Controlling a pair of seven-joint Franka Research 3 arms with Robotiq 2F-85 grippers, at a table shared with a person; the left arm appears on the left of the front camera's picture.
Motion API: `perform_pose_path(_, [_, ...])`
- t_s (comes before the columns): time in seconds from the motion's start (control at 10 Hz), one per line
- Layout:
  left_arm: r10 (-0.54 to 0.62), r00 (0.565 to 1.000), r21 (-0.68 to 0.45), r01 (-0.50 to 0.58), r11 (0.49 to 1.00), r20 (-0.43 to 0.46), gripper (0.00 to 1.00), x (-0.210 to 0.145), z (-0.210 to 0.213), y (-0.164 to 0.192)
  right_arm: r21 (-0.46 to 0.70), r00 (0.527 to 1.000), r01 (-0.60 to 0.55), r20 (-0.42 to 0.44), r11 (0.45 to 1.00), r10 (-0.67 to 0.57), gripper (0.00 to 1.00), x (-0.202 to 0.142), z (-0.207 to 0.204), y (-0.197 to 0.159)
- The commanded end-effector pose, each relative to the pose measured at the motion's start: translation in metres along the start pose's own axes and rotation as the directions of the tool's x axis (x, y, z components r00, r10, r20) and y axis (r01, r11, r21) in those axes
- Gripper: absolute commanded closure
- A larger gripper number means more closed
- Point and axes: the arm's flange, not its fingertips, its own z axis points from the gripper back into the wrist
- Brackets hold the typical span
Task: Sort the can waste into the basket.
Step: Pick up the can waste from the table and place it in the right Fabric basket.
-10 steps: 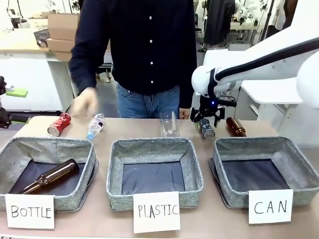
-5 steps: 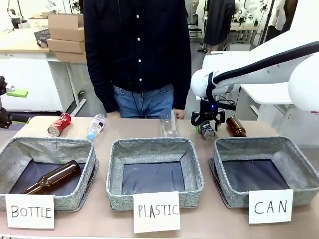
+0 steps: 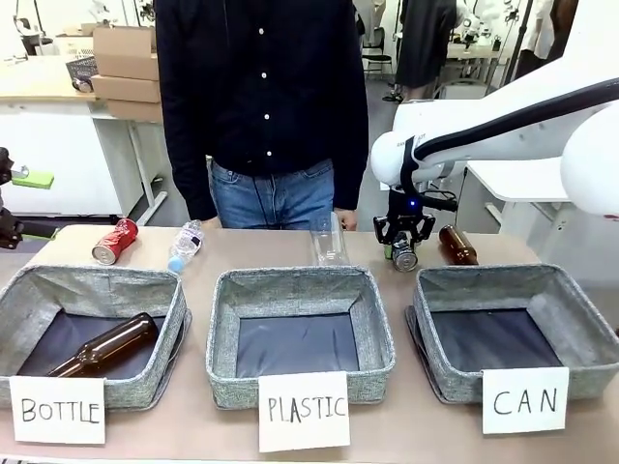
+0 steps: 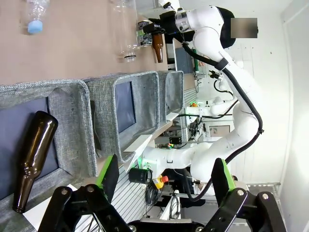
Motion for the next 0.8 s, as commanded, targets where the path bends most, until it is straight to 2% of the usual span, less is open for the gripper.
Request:
perform_pose_path(0.0, [-0.022,1.0,-0.024,0.022,0.999,0.009,0.0,0.001,-0.001,-0.002,0.019,1.0,0.004,0.015,1.0,-0.004,1.0,-0.001,0.004,-0.004])
perform_pose_path(0.5, [-0.022,1.0,-0.024,0.022,0.999,0.009,0.0,0.001,-0.001,-0.002,0.047,1.0,-0.018,0.01,0.999,0.018,1.0,-0.005,0.012,-0.006])
perform_pose_path(0.7, [-0.022,1.0,-0.024,0.022,0.999,0.009,0.0,0.001,-0.001,-0.002,0.108,0.994,-0.099,0.049,0.989,0.094,1.0,-0.045,0.062,-0.024])
